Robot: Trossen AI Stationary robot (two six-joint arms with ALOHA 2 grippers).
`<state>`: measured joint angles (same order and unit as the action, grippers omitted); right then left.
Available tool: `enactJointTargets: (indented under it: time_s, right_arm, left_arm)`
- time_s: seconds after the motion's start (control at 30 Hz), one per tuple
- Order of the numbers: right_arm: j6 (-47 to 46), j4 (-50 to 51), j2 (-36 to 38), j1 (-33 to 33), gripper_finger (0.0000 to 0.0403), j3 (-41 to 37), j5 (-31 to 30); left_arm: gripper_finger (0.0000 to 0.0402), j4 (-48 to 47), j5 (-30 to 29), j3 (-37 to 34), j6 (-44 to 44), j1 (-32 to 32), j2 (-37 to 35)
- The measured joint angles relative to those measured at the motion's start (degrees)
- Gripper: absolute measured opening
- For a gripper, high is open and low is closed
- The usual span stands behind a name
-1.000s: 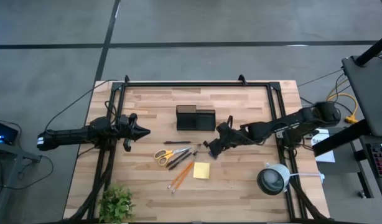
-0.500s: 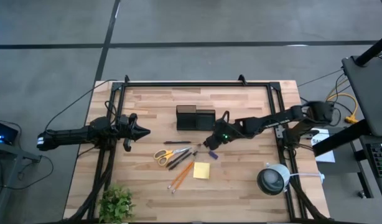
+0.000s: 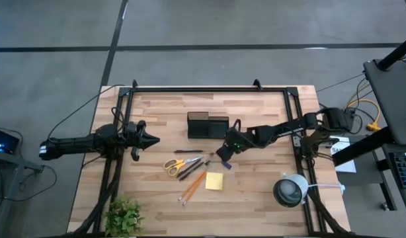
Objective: Pick and place office supplies into organizer
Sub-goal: Put the top right black binder clip into the black organizer bin
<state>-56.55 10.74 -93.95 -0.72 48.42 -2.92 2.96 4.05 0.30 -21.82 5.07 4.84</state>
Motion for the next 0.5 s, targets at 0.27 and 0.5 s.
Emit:
enactJointTargets:
  time_s: [0.27, 0.5]
  right_arm:
    - [-0.2, -3.1, -3.0, 0.0, 0.0210, 0.0, -1.1]
    - [-0.6, -2.6, -3.2, 0.0, 0.0210, -0.1, -1.6]
  left_arm:
    - [0.0008, 0.0, 0.0, 0.0, 0.0, 0.0, 0.0]
    - [0.0008, 0.0, 0.0, 0.0, 0.0, 0.0, 0.0]
